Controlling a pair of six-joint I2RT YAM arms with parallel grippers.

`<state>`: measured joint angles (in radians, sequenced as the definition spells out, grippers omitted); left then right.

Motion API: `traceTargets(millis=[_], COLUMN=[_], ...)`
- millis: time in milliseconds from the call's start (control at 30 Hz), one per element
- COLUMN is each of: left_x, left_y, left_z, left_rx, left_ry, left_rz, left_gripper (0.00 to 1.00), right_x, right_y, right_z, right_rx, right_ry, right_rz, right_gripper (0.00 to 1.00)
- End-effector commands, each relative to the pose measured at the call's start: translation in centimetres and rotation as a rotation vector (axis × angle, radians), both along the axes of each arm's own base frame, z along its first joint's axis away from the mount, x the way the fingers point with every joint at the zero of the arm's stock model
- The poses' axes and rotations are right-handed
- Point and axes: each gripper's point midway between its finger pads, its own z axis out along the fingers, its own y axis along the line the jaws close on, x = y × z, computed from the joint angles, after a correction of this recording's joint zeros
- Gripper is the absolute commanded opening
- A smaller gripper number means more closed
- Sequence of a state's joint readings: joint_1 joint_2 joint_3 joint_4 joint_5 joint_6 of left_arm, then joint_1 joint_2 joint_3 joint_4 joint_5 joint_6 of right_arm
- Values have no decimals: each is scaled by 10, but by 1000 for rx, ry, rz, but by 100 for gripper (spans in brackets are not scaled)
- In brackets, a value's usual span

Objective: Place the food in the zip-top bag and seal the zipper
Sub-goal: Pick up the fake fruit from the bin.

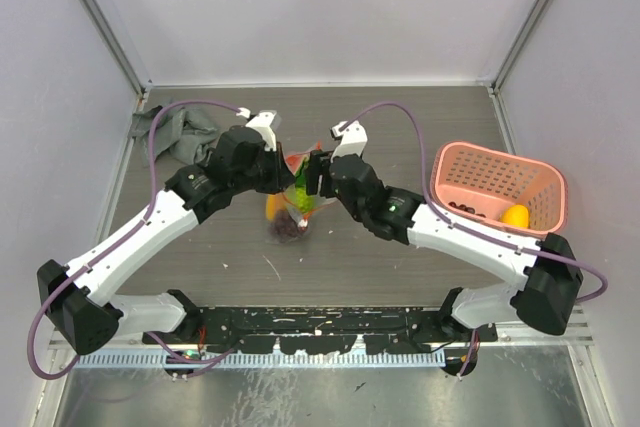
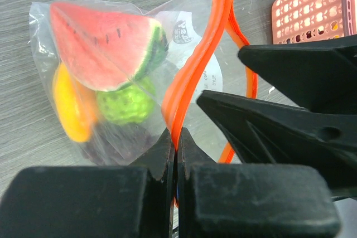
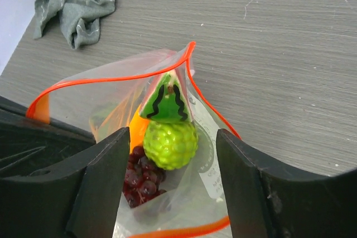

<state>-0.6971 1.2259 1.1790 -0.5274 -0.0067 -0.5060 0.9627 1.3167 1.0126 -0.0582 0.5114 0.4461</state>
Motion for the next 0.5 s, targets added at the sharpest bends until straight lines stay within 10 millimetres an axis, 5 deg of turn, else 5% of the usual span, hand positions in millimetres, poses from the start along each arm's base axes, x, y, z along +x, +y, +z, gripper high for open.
traceTargets(millis=[0,200,467], left_x=[8,9,12], left_y=[3,5,8], left_z=[30,29,27], left_rx=[-41,-34,-20], left_ry=[-94,-93,-96], left_rz=[22,23,39], left_gripper=[0,0,0], right_x=[-6,8,30], right_y=[-20,-67,-177], right_z=[26,18,16], right_rx=[-61,-141,-137], right_ry=[27,127,208], right_rz=[-1,-94,-388], right_gripper=[69,73,77])
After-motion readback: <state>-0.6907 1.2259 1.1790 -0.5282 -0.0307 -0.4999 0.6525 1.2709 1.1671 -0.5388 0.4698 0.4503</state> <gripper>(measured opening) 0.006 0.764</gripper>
